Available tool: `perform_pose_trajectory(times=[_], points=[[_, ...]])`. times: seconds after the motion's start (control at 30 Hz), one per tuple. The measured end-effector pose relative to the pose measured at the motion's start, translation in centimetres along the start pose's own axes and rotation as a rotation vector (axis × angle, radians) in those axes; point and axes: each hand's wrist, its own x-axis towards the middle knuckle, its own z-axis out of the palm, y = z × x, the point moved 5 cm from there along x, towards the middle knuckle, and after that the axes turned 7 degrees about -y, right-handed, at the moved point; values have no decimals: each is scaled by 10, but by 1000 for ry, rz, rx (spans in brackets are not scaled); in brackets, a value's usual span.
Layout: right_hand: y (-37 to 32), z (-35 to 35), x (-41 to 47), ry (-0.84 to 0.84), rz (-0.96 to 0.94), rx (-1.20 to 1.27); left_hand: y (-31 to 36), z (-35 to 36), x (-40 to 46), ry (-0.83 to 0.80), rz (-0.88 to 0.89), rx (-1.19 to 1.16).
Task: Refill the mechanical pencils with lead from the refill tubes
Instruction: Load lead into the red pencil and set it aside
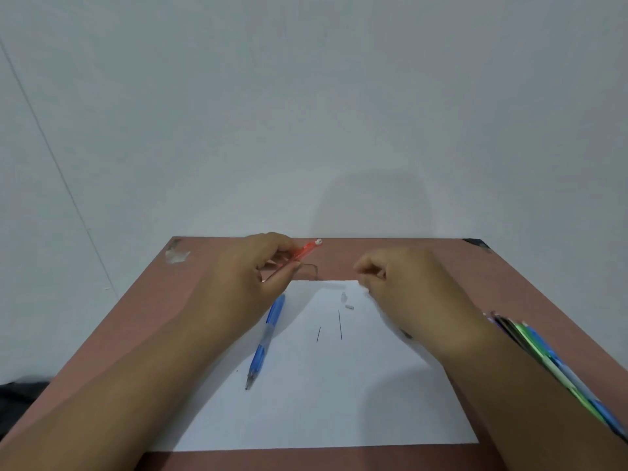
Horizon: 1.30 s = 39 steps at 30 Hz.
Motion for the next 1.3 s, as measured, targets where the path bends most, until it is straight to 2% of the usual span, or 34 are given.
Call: perform_pose_trajectory(times=[0.07,0.17,0.33,0.5,0.57,0.67,0.83,1.13,1.3], points=[[1,8,1,-135,7,-87,-2,2,0,-19,-12,18],[-2,15,0,-245,22,-136,-5,2,0,-31,-39,14],[-7,20,-2,-261,19,-210,-5,0,0,-15,-50,13],[-10,16,-6,-196,14,-240,-5,-1,0,-8,-39,25],[-12,9,-7,-108,19,-118,-6,-2,0,0,-46,26],[-16,-3,-10,43,10,248,-7,-2,0,7,-47,34],[-28,-9,-15,148,-118,709,-11,-1,0,8,-52,33],[-35,-5,-18,166,-165,840,-5,0,1,-19,-17,56],[-31,-3,-17,187,-132,857,-11,2,0,-29,-128,-117]])
